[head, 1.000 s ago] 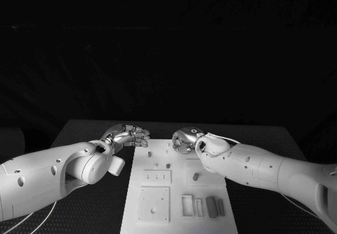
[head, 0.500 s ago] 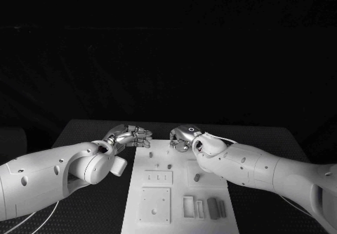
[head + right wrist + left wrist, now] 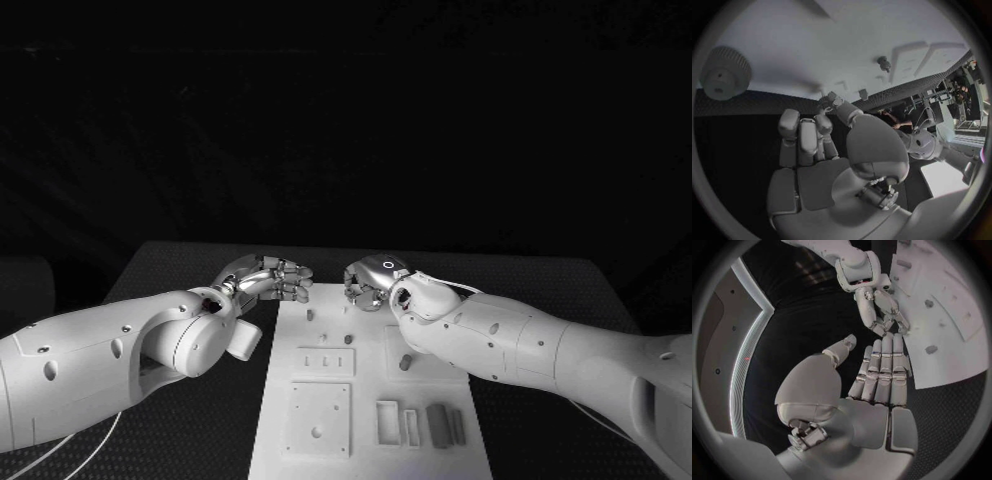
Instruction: Assemble the parts on the task board
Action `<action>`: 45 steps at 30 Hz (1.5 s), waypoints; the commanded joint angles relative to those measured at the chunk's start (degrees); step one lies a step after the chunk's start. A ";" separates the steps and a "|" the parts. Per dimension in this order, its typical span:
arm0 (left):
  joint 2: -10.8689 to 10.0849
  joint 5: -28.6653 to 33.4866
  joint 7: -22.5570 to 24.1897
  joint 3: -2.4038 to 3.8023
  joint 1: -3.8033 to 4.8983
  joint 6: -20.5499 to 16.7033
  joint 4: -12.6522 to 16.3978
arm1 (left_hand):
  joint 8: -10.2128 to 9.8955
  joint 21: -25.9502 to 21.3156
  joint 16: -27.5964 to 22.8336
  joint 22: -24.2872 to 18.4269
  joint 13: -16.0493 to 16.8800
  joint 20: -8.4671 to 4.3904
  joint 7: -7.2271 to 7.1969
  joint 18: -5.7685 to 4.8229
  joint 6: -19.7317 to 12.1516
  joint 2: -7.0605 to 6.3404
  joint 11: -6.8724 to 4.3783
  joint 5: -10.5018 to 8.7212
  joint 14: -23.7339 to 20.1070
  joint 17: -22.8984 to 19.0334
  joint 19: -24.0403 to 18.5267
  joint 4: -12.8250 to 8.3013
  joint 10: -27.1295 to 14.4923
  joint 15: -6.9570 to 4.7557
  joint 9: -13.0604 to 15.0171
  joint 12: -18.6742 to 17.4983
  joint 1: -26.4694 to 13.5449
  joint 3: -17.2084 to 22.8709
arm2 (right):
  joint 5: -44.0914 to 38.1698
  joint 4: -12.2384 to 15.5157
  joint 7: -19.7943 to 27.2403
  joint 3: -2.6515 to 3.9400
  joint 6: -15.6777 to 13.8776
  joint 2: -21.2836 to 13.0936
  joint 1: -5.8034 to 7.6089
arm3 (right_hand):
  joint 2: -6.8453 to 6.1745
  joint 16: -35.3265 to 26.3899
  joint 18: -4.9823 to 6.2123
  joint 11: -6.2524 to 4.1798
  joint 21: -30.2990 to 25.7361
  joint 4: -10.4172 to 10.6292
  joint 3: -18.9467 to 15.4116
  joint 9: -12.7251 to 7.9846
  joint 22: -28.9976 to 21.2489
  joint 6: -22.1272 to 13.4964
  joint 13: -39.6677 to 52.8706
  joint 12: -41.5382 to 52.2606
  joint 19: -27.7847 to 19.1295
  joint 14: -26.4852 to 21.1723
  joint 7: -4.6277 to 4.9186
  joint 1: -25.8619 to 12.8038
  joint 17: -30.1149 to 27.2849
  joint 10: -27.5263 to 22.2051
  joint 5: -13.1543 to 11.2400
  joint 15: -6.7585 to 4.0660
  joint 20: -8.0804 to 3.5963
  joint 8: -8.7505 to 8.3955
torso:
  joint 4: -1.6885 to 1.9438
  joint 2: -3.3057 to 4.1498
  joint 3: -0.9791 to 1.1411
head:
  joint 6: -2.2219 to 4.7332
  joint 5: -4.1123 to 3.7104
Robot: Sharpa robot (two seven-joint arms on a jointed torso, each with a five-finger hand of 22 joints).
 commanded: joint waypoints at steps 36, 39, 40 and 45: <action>0.16 0.18 0.29 0.03 0.28 0.59 -0.07 | -0.28 -0.45 -0.46 0.14 -0.03 0.31 -0.07 0.21 -0.36 -0.08 0.35 0.31 0.03 0.22 -0.12 -0.54 -0.07 0.33 -0.04 -0.48 -0.97 0.13 | -1.77 -0.77 -1.33 0.00 0.45 1.06 0.00 | 0.18 -0.11 4.87 -0.92 0.11 0.11 0.43 0.13 0.02 6.30 -0.41 -0.19 0.18 0.68 0.16 -0.38 -0.74 -1.21 0.11 -0.49 -0.56 -0.41 | -0.02 0.38 -0.12 | -0.31 0.58; 0.14 0.18 0.29 0.03 0.30 0.57 -0.08 | -0.28 -0.45 -0.47 0.15 -0.03 0.31 -0.07 0.21 -0.37 -0.08 0.35 0.31 0.03 0.22 -0.12 -0.55 -0.07 0.33 -0.04 -0.49 -0.98 0.14 | -1.30 -1.08 -1.37 0.00 0.50 1.14 0.00 | -0.21 -0.30 4.87 -0.46 -0.05 0.09 0.54 -0.21 -0.10 4.73 -0.63 -0.42 0.15 0.36 0.67 -0.34 -1.36 -1.18 0.11 -0.11 -0.65 -1.48 | 0.00 0.40 -0.15 | -0.30 0.60; 0.15 0.18 0.29 0.03 0.30 0.57 -0.10 | -0.28 -0.46 -0.47 0.15 -0.03 0.32 -0.07 0.21 -0.37 -0.09 0.35 0.31 0.03 0.23 -0.12 -0.55 -0.07 0.33 -0.04 -0.50 -0.99 0.14 | -1.05 -1.24 -1.38 0.00 0.41 1.18 0.00 | -0.45 -0.37 4.87 -0.21 -0.12 0.10 0.55 -0.38 -0.15 4.03 -0.72 -0.52 0.12 0.20 0.94 -0.34 -1.61 -1.20 0.10 0.13 -0.66 -1.95 | 0.00 0.41 -0.15 | -0.32 0.56; 0.06 0.18 0.12 0.03 0.33 0.42 -0.02 | -0.31 -0.46 -0.50 0.17 -0.04 0.32 -0.04 0.21 -0.42 -0.13 0.37 0.31 0.03 0.26 -0.11 -0.58 -0.09 0.33 -0.05 -0.54 -1.06 0.14 | -0.54 -1.42 -1.73 -0.01 -0.39 1.24 0.00 | -2.10 -0.93 4.87 1.61 -0.49 0.24 0.41 -1.76 -0.44 -1.07 -1.29 -1.34 0.13 -1.17 2.81 -0.63 -3.51 -1.85 0.13 1.79 -0.62 -5.19 | -0.04 0.44 -0.12 | -0.34 0.60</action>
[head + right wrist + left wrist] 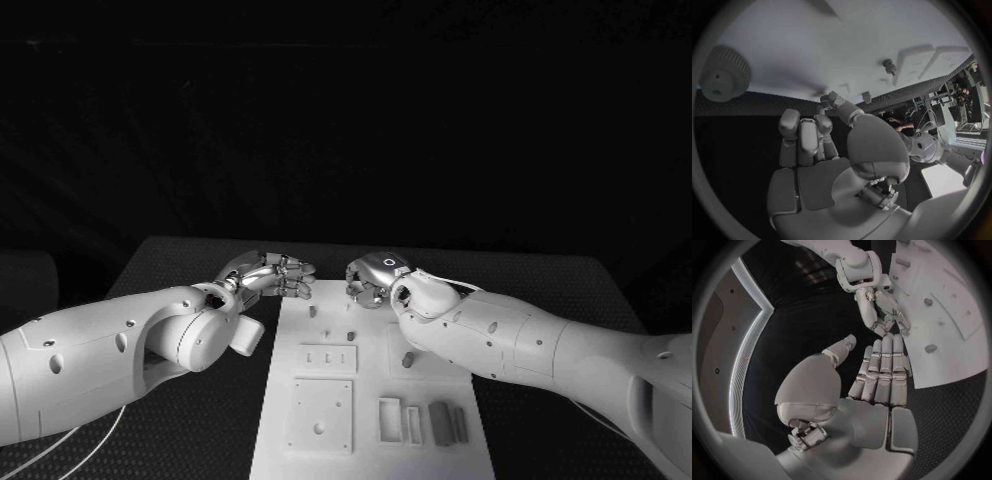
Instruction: Assemble the parts on the task board
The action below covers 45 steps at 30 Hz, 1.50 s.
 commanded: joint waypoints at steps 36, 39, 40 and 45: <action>-0.02 0.18 0.30 0.03 0.22 0.53 -0.36 | -0.39 -0.31 -0.45 0.20 -0.05 0.32 0.08 0.25 -0.58 -0.14 0.44 0.31 0.05 0.26 -0.11 -0.72 -0.13 0.35 -0.05 -0.55 -0.72 0.22 | 3.70 2.51 1.04 0.63 -2.84 -3.45 0.13 | -2.42 -0.59 4.87 2.54 -0.61 0.12 0.14 -0.92 -0.52 -2.03 -1.56 -1.16 0.48 -0.69 3.19 -0.63 -1.87 -1.45 0.10 1.74 -0.11 -1.99 | -0.19 0.10 0.07 | 0.32 -0.06; -0.09 0.20 0.35 0.04 0.23 0.57 -0.44 | -0.39 -0.31 -0.46 0.21 -0.05 0.32 0.07 0.25 -0.58 -0.12 0.43 0.31 0.06 0.28 -0.11 -0.76 -0.13 0.35 -0.05 -0.56 -0.70 0.26 | 5.34 4.04 1.49 1.70 -2.55 -5.27 0.43 | -2.64 -0.50 4.87 2.51 -0.59 0.17 0.11 -0.88 -0.55 -1.83 -1.62 -1.10 0.57 -0.48 3.15 -0.74 -1.71 -1.35 0.10 1.71 -0.10 -1.89 | -0.19 0.11 0.06 | 0.59 -0.32; -0.11 0.20 0.25 0.04 0.24 0.68 -0.55 | -0.39 -0.32 -0.46 0.22 -0.04 0.32 0.06 0.25 -0.57 -0.12 0.43 0.31 0.06 0.28 -0.11 -0.77 -0.12 0.35 -0.05 -0.56 -0.70 0.27 | 6.33 4.94 1.25 2.28 -1.95 -6.18 0.60 | -2.76 -0.46 4.87 2.47 -0.58 0.19 0.11 -0.85 -0.57 -1.68 -1.65 -1.05 0.65 -0.39 3.11 -0.81 -1.68 -1.28 0.10 1.68 -0.11 -1.82 | -0.18 0.11 0.05 | 0.66 -0.38; -0.38 0.25 0.48 0.05 0.48 1.32 -0.98 | -0.19 -0.37 -0.59 0.35 0.37 0.33 0.03 0.24 -0.24 0.06 -0.19 0.31 0.15 0.47 -0.09 -1.00 1.41 0.34 0.07 0.10 -0.81 0.48 | 8.43 8.94 -0.50 5.05 0.96 -11.16 2.11 | -2.98 -0.26 4.87 2.28 -0.53 0.30 0.04 -0.70 -0.60 -0.94 -1.73 -0.91 0.81 -0.04 2.91 -1.23 -1.36 -1.16 0.10 1.51 -0.11 -1.43 | -0.28 0.19 0.04 | 1.51 -1.28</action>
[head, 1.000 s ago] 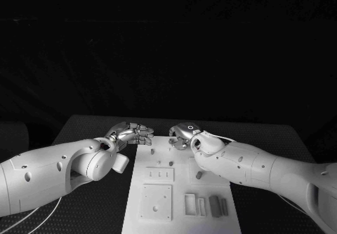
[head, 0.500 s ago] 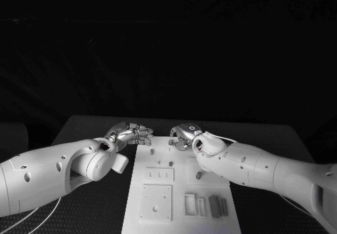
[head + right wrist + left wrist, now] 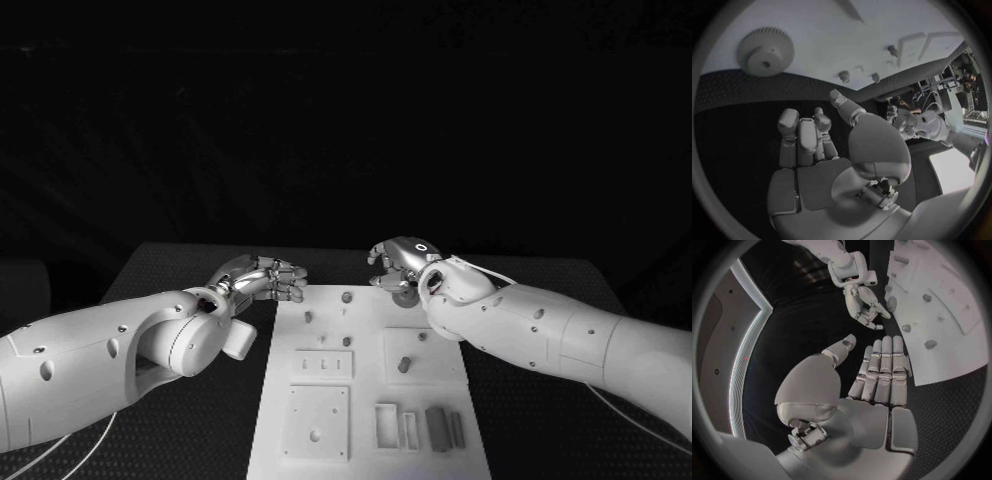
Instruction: Assemble the parts on the task board
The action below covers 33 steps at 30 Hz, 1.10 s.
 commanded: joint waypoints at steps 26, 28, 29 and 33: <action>-0.67 0.33 0.38 0.06 0.32 0.79 0.17 | -0.32 -0.44 -0.56 0.19 0.09 0.33 -0.16 0.23 -0.26 0.04 0.06 0.31 0.17 0.26 -0.06 -0.62 0.12 0.35 0.05 -0.14 -0.61 0.15 | 3.77 1.89 2.55 0.24 13.14 -7.95 1.59 | -5.11 0.88 5.83 0.51 -0.07 3.68 1.33 0.04 -0.29 1.03 0.01 1.16 1.02 1.12 0.76 -2.19 0.85 -0.31 0.07 -0.19 -0.22 0.15 | -0.51 0.11 0.04 | 0.19 -1.34; -0.70 0.33 0.37 0.05 0.32 0.84 0.19 | -0.33 -0.44 -0.57 0.20 0.09 0.33 -0.13 0.23 -0.28 0.03 0.07 0.30 0.18 0.27 -0.06 -0.63 0.10 0.35 0.05 -0.16 -0.64 0.15 | 3.77 1.78 2.64 0.24 13.55 -8.00 1.35 | -5.25 0.93 5.83 0.53 -0.05 3.93 1.38 0.02 -0.28 0.96 0.00 1.21 1.03 1.16 0.79 -2.31 0.88 -0.30 0.07 -0.16 -0.23 0.10 | -0.48 0.09 0.02 | 0.11 -1.39; -0.72 0.33 0.38 0.05 0.32 0.86 0.22 | -0.34 -0.45 -0.58 0.20 0.09 0.33 -0.12 0.23 -0.29 0.02 0.07 0.30 0.18 0.27 -0.06 -0.64 0.10 0.35 0.05 -0.17 -0.65 0.15 | 3.77 1.59 2.70 0.24 13.66 -7.94 1.18 | -5.28 0.91 5.83 0.54 -0.05 3.98 1.40 0.02 -0.28 0.94 0.00 1.22 1.03 1.08 0.79 -2.32 0.77 -0.30 0.07 -0.16 -0.24 0.09 | -0.43 0.08 -0.01 | 0.13 -1.48; -0.79 0.33 0.46 0.05 0.32 0.85 0.22 | -0.35 -0.45 -0.60 0.22 0.09 0.33 -0.10 0.23 -0.32 0.02 0.08 0.30 0.18 0.29 -0.06 -0.65 0.09 0.35 0.05 -0.20 -0.68 0.16 | 3.60 0.79 2.96 0.21 13.57 -7.39 0.57 | -5.58 0.92 5.83 0.60 -0.06 4.23 1.51 -0.03 -0.28 0.71 -0.03 1.26 0.99 0.98 0.86 -2.32 0.66 -0.37 0.07 -0.11 -0.26 -0.04 | -0.48 0.10 -0.04 | 0.03 -1.38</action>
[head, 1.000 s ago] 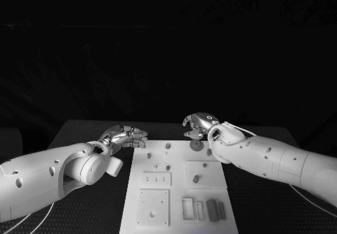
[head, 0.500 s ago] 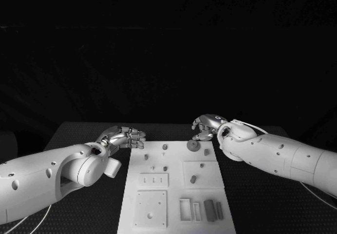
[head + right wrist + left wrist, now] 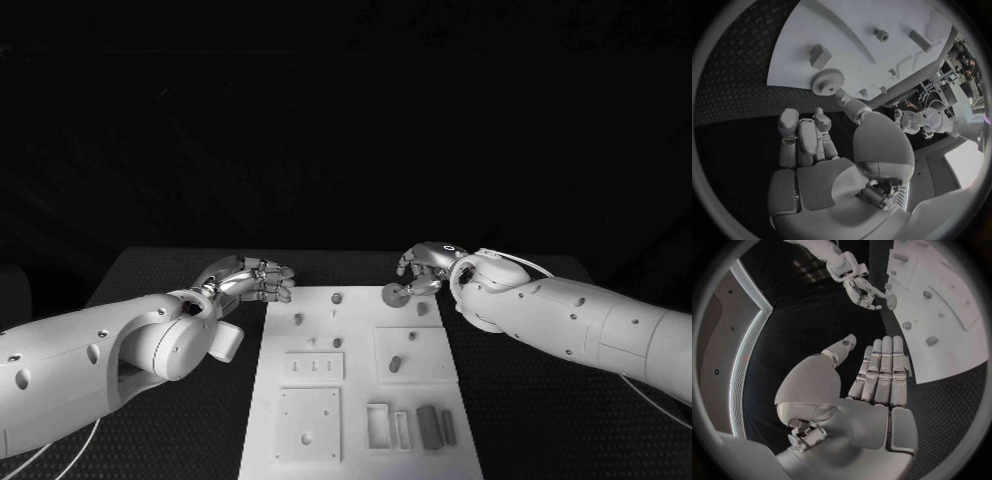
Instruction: Assemble the parts on the task board
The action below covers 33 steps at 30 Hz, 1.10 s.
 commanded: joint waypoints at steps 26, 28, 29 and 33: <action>0.03 0.22 0.27 0.03 0.07 1.04 0.06 | -0.42 -0.28 -0.46 0.13 -0.02 0.34 -0.01 0.24 -0.46 0.00 0.21 0.30 0.19 0.16 -0.06 -0.54 -0.24 0.37 0.03 -0.35 -0.82 0.03 | -0.47 -2.93 1.40 -0.13 2.89 2.46 -1.81 | 1.60 0.37 5.87 0.46 0.00 0.41 0.40 0.07 0.08 0.95 -0.15 0.55 -0.16 -0.26 0.98 0.77 -0.36 -0.77 0.06 0.17 -0.34 0.21 | 0.10 0.06 0.00 | -0.37 0.35; 0.02 0.22 0.26 0.03 0.07 1.09 0.09 | -0.43 -0.28 -0.47 0.14 -0.02 0.34 -0.01 0.24 -0.47 0.00 0.21 0.30 0.19 0.16 -0.06 -0.53 -0.25 0.37 0.03 -0.36 -0.84 0.03 | -0.48 -3.15 1.36 -0.15 2.90 2.59 -1.89 | 1.82 0.37 5.87 0.47 0.01 0.28 0.33 0.06 0.11 0.91 -0.16 0.57 -0.21 -0.33 0.99 0.78 -0.42 -0.80 0.06 0.17 -0.33 0.19 | 0.13 0.03 0.03 | -0.42 0.36; 0.00 0.22 0.26 0.03 0.07 1.07 0.11 | -0.43 -0.28 -0.47 0.14 -0.02 0.34 -0.01 0.24 -0.47 0.00 0.22 0.30 0.19 0.16 -0.06 -0.53 -0.25 0.37 0.03 -0.36 -0.85 0.03 | -0.49 -3.25 1.40 -0.16 2.92 2.64 -1.92 | 2.02 0.38 5.87 0.47 0.02 0.19 0.29 0.05 0.12 0.89 -0.17 0.58 -0.24 -0.35 0.99 0.81 -0.44 -0.81 0.06 0.17 -0.32 0.18 | 0.15 0.03 0.02 | -0.44 0.38; -0.05 0.22 0.26 0.03 0.07 1.13 0.18 | -0.43 -0.29 -0.48 0.14 -0.02 0.34 0.00 0.24 -0.48 0.01 0.22 0.30 0.19 0.17 -0.06 -0.53 -0.25 0.37 0.03 -0.37 -0.87 0.04 | -0.50 -3.63 1.48 -0.18 3.16 2.79 -2.00 | 2.60 0.42 5.87 0.47 0.05 -0.12 0.20 0.05 0.16 0.88 -0.21 0.62 -0.32 -0.40 0.99 0.90 -0.46 -0.85 0.06 0.18 -0.31 0.17 | 0.15 0.08 0.03 | -0.54 0.48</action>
